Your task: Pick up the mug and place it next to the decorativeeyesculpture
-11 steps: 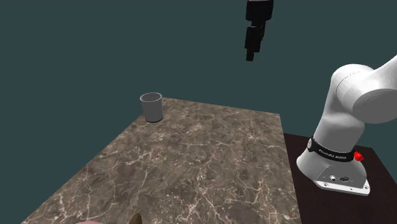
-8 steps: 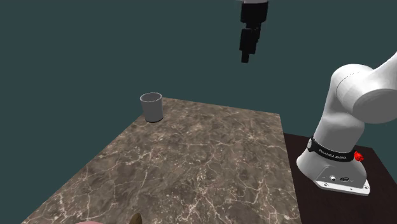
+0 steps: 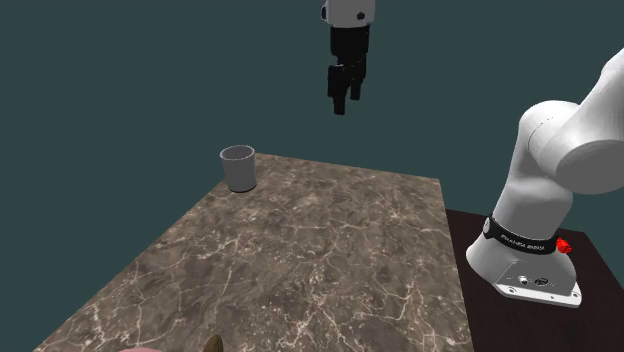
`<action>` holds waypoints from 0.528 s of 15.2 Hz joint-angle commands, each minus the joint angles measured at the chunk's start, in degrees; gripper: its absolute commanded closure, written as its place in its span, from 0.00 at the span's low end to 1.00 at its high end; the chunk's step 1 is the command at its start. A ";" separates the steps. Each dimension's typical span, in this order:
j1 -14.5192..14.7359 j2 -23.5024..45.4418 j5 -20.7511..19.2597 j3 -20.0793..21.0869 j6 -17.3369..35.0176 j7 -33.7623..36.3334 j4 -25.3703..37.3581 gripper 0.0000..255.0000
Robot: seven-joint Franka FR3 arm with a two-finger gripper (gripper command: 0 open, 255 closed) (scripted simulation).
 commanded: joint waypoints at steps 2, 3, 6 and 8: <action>0.50 6.94 0.42 1.24 3.26 2.08 3.60 0.00; 0.63 9.13 0.46 1.56 4.03 2.64 5.00 0.00; 0.99 15.72 0.40 2.47 5.91 4.31 9.62 0.00; 1.27 20.12 0.22 2.99 6.83 5.39 13.06 0.00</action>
